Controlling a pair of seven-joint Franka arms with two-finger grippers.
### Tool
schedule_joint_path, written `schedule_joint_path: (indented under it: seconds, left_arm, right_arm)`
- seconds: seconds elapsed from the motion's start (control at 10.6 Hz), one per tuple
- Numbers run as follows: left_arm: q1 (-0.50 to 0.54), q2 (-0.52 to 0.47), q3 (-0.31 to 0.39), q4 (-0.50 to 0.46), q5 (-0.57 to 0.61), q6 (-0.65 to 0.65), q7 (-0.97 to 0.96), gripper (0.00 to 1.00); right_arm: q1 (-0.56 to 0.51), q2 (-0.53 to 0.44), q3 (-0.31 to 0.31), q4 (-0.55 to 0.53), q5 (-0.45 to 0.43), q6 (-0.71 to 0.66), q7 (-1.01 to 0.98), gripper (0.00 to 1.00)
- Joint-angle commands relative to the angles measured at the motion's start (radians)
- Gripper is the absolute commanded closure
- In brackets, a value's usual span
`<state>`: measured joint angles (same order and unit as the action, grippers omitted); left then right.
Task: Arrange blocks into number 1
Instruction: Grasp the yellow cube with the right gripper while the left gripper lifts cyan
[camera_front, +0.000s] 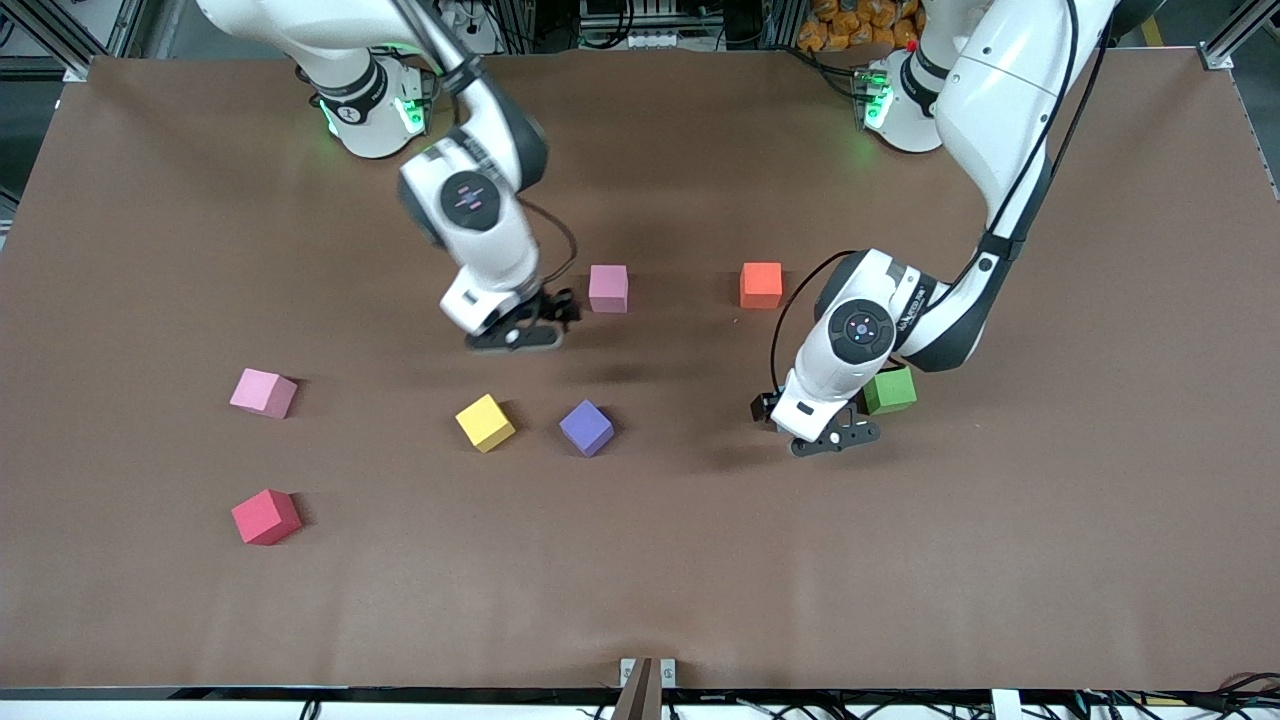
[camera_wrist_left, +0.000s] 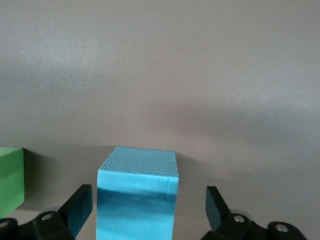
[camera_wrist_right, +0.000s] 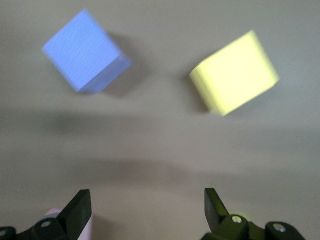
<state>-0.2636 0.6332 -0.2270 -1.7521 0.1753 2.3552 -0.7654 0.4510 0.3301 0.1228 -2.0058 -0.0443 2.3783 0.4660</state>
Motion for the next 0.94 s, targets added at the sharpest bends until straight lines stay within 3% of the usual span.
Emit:
schedule_joint_path:
  seconds: [0.0, 0.28, 0.38, 0.47, 0.66, 0.85]
  left_arm:
    - [-0.006, 0.019, 0.006, 0.002, 0.055, -0.005, -0.032, 0.00]
    - [-0.016, 0.040, 0.005, 0.008, 0.070, -0.004, -0.040, 0.00]
    - [-0.017, 0.040, 0.005, 0.006, 0.078, -0.004, -0.038, 0.65]
    - [-0.016, 0.040, 0.005, 0.002, 0.081, -0.005, -0.037, 1.00]
    - [-0.016, 0.030, 0.005, -0.006, 0.081, -0.010, -0.037, 1.00]
    - [-0.029, -0.051, -0.011, -0.012, 0.087, -0.162, -0.035, 1.00]
  right_arm:
    - [-0.079, 0.047, 0.020, 0.097, -0.020, -0.005, -0.174, 0.00]
    - [-0.130, 0.099, -0.023, 0.168, -0.011, 0.007, -0.414, 0.00]
    - [-0.139, 0.136, -0.046, 0.200, 0.000, 0.040, -0.499, 0.00]
    - [-0.143, 0.167, -0.049, 0.209, 0.006, 0.068, -0.510, 0.00]
    - [-0.146, 0.213, -0.069, 0.222, 0.020, 0.094, -0.512, 0.00]
    - [-0.130, 0.237, -0.071, 0.249, 0.116, 0.095, -0.518, 0.00]
